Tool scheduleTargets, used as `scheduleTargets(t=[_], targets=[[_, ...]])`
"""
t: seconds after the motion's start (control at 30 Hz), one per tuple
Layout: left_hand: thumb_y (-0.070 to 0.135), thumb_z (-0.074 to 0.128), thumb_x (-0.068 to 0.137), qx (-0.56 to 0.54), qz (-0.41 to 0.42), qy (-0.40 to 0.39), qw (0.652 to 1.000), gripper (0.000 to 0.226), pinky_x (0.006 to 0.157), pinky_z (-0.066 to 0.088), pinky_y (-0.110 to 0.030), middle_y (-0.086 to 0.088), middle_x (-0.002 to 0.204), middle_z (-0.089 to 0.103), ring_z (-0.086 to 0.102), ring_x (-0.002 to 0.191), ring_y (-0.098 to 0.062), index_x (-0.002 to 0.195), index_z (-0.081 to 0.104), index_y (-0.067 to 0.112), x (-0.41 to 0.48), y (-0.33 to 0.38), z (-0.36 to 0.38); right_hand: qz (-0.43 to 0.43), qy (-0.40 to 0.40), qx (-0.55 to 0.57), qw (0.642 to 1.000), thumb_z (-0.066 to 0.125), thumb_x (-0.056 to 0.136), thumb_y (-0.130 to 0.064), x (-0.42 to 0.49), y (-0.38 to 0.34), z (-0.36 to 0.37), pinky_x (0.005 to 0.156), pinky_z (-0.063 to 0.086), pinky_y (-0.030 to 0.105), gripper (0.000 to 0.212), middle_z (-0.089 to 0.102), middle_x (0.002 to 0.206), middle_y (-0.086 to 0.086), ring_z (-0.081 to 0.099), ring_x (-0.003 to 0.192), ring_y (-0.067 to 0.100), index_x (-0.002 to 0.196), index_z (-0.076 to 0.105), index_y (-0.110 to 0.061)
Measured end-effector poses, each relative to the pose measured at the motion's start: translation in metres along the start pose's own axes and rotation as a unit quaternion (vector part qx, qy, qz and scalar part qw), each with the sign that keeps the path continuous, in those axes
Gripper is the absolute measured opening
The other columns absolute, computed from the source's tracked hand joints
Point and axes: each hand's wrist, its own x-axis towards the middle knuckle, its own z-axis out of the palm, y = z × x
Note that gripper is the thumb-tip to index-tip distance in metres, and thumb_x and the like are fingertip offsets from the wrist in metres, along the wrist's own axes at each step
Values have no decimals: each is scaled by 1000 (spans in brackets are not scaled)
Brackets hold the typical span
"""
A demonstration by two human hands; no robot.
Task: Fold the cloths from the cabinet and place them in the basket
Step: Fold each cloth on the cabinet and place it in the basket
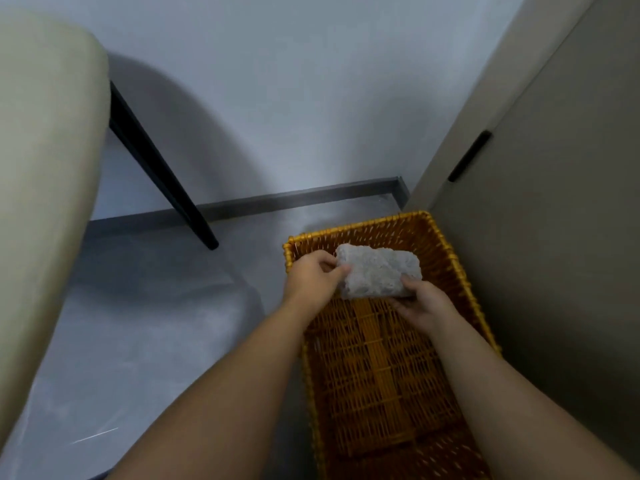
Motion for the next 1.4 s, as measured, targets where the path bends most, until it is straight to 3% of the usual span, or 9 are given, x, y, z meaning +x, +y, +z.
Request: scheduleTargets(t=[0.13, 0.23, 0.37, 0.47, 0.63, 0.73, 0.9, 1.07, 1.4], targets=[[25, 65, 88, 103, 8, 168, 980, 43, 93, 46, -35, -2, 130, 51, 49, 119, -20, 128, 52, 19, 2, -26, -25, -50, 45, -108, 992, 47, 96, -2, 12, 1, 7, 81, 50, 39, 40, 48, 135, 16, 49, 122, 33, 136, 43, -6], [24, 67, 87, -138, -183, 12, 973, 72, 104, 40, -47, -9, 143, 43, 45, 127, -28, 147, 27, 18, 1, -42, -25, -69, 70, -182, 978, 46, 97, -2, 23, 11, 19, 79, 50, 38, 40, 49, 133, 18, 51, 120, 35, 137, 43, -5], [8, 54, 92, -137, -211, -125, 960, 19, 83, 48, -36, 1, 89, 59, 58, 83, -18, 101, 49, 25, -7, -48, -20, -69, 51, -272, 959, 46, 96, -4, 39, 33, 40, 77, 51, 43, 35, 54, 124, 14, 54, 112, 35, 131, 47, -5], [8, 51, 91, -116, -191, -128, 966, 24, 91, 49, -40, 0, 88, 59, 60, 94, -26, 83, 47, 30, -4, -48, -20, -116, 28, -436, 892, 46, 92, -3, 47, 39, 49, 92, 49, 42, 31, 59, 122, 17, 57, 110, 34, 122, 55, -2], [10, 48, 88, -96, -180, -127, 971, 33, 92, 51, -46, -8, 108, 63, 61, 100, -29, 118, 51, 24, -2, -52, -18, -142, -60, -632, 759, 41, 92, 2, 56, 23, 70, 96, 41, 36, 40, 52, 132, 18, 48, 123, 34, 131, 50, -2], [12, 48, 86, -98, -172, -122, 973, 37, 92, 51, -48, -10, 110, 63, 61, 101, -31, 121, 50, 25, 0, -54, -17, -177, -127, -651, 727, 47, 93, -4, 59, 33, 83, 89, 42, 32, 34, 56, 126, 15, 52, 117, 30, 126, 55, -6], [12, 48, 87, -100, -171, -116, 973, 26, 89, 52, -48, -9, 103, 64, 62, 97, -29, 107, 50, 27, 1, -54, -16, -390, -39, -634, 667, 58, 90, -18, 65, 75, 68, 105, 37, 35, 45, 42, 133, 9, 43, 123, 24, 132, 45, -12], [10, 48, 89, -101, -167, -112, 974, 25, 88, 52, -43, -6, 100, 62, 60, 98, -29, 106, 49, 28, 4, -56, -15, -492, -27, -700, 517, 52, 92, -15, 63, 94, 45, 85, 48, 38, 23, 56, 114, 10, 52, 104, 26, 112, 61, -8], [10, 49, 88, -100, -172, -97, 975, 18, 87, 53, -43, -8, 96, 61, 60, 97, -30, 101, 53, 22, 5, -58, -13, -317, -193, -755, 540, 61, 90, -15, 58, 94, 42, 115, 18, 26, 65, 18, 158, 7, 22, 143, 23, 148, 31, -13]])
